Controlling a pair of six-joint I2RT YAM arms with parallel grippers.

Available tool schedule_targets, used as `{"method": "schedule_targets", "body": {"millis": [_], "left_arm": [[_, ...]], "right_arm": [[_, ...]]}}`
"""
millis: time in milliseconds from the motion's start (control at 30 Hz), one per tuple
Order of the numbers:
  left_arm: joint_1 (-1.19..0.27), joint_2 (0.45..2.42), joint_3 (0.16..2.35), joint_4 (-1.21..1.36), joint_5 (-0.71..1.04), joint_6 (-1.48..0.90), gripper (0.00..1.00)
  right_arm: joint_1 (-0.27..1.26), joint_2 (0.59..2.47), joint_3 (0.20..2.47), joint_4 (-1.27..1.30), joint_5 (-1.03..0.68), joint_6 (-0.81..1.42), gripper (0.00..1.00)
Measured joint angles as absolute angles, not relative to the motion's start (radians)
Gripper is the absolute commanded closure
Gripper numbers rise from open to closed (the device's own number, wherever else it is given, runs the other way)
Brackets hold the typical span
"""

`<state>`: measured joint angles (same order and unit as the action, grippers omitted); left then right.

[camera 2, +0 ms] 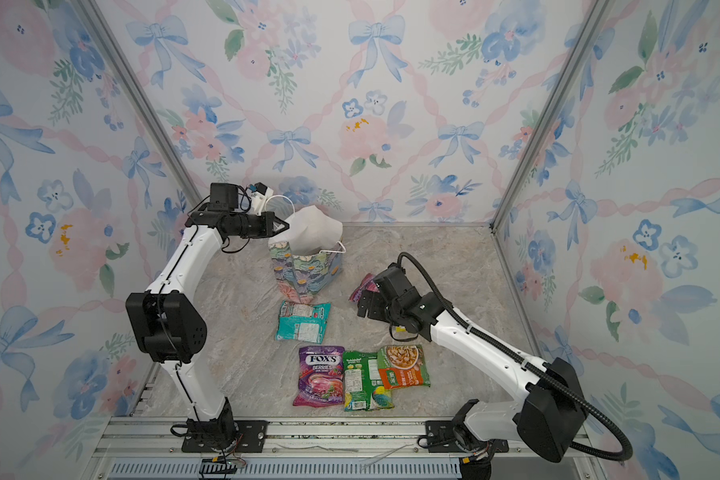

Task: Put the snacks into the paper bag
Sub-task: 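Move the right gripper back toward the remaining packets near the purple packet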

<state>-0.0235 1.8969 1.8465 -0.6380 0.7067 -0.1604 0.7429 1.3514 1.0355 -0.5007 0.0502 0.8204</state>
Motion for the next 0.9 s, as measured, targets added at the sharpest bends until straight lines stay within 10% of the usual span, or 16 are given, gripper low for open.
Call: {"method": "schedule_targets", "body": {"millis": [900], "left_arm": [[-0.021,1.897,1.846,-0.638,0.704,-0.16,1.0]], "right_arm": [[0.77,1.839,1.161,-0.116,-0.27,0.963,0.54]]}}
